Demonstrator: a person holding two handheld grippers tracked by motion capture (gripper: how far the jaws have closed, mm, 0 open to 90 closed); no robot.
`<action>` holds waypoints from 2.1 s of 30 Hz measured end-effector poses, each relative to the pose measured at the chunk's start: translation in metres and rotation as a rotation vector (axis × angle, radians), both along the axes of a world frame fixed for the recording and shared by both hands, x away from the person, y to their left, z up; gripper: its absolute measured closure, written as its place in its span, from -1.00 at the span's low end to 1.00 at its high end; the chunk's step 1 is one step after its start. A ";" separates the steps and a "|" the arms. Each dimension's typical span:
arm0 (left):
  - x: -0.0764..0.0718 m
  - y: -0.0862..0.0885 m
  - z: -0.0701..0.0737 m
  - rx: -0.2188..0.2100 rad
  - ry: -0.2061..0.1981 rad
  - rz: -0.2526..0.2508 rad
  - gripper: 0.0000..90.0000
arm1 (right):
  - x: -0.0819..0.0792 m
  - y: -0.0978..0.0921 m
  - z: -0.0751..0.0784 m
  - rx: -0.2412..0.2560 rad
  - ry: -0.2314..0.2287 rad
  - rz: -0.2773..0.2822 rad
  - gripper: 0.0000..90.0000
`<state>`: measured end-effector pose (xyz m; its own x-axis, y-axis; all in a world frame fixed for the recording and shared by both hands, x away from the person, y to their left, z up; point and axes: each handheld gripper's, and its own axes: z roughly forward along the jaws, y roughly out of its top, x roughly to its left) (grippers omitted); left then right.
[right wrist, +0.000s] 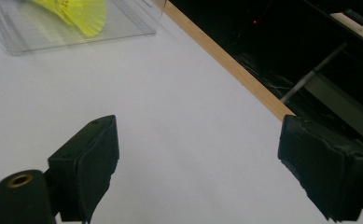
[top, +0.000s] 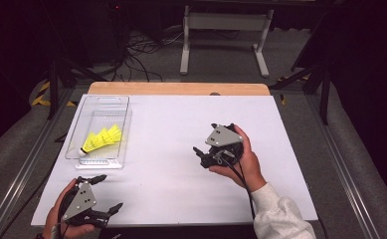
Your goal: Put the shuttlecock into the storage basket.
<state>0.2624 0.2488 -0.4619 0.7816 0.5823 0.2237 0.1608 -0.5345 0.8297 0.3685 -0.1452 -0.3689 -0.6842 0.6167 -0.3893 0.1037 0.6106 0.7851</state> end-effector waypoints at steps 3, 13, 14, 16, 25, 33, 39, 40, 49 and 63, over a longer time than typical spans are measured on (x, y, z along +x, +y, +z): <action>0.000 0.000 0.000 0.000 0.001 -0.001 -0.85 | -0.001 -0.002 -0.001 -0.004 0.004 0.001 -0.70; 0.000 -0.001 0.000 0.000 0.000 0.001 -0.85 | -0.006 -0.010 -0.006 -0.013 0.003 -0.008 -0.70; 0.000 -0.001 0.000 0.000 0.000 0.001 -0.85 | -0.006 -0.010 -0.006 -0.013 0.003 -0.008 -0.70; 0.000 0.000 0.000 -0.001 0.001 0.001 -0.85 | -0.008 -0.012 -0.007 -0.020 0.007 -0.008 -0.70; 0.000 -0.001 0.000 -0.001 0.000 0.001 -0.85 | -0.013 -0.020 -0.017 -0.038 0.018 -0.015 -0.71; 0.000 0.000 0.000 -0.003 0.000 0.001 -0.85 | -0.020 -0.025 -0.028 -0.055 0.014 -0.009 -0.72; 0.000 0.000 0.000 0.000 -0.001 0.003 -0.85 | -0.026 -0.027 -0.033 -0.061 0.025 0.005 -0.72; 0.000 0.000 0.000 -0.001 0.000 0.002 -0.85 | -0.027 -0.028 -0.034 -0.064 0.020 0.004 -0.72; 0.000 0.000 0.000 -0.001 0.001 0.006 -0.85 | -0.035 -0.038 -0.045 -0.064 0.018 0.005 -0.72; 0.001 -0.001 0.000 0.001 0.001 0.003 -0.85 | -0.048 -0.065 -0.055 0.012 -0.006 -0.007 -0.78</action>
<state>0.2635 0.2478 -0.4619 0.7803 0.5842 0.2230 0.1634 -0.5347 0.8291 0.3206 -0.2100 -0.4236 -0.6772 0.6263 -0.3860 0.1035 0.6006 0.7928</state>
